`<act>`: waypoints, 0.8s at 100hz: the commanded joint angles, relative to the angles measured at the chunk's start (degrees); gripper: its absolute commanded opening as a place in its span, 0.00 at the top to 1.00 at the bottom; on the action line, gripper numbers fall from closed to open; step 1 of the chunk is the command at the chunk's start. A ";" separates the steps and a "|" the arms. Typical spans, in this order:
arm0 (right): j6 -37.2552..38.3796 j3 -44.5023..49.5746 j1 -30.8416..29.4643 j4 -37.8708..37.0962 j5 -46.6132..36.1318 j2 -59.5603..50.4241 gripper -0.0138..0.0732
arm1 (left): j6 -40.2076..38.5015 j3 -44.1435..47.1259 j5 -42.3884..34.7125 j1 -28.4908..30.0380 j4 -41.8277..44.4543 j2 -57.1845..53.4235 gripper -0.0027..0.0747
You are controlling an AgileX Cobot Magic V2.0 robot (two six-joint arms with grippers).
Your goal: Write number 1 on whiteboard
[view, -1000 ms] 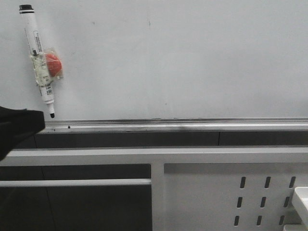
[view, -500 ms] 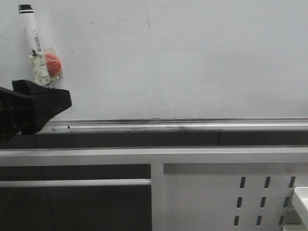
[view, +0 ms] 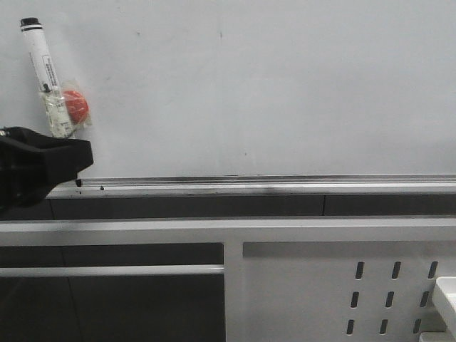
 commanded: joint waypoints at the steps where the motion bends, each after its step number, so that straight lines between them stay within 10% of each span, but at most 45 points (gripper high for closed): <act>1: -1.14 -2.37 4.41 0.26 -1.98 1.73 0.92 | 2.07 -0.13 -12.71 -0.43 4.25 -1.15 0.99; 37: -19.53 -13.44 28.34 0.82 3.07 15.13 0.89 | 13.25 -1.20 -3.48 -0.43 25.89 -2.58 0.99; 66: -21.37 -17.79 38.23 -1.64 -0.92 30.06 0.30 | 22.65 -10.39 30.57 -1.28 37.06 -12.56 0.99; 80: -21.37 -20.55 40.78 -1.74 -4.03 35.96 0.30 | 22.65 -15.44 48.20 -4.51 39.36 -17.81 0.99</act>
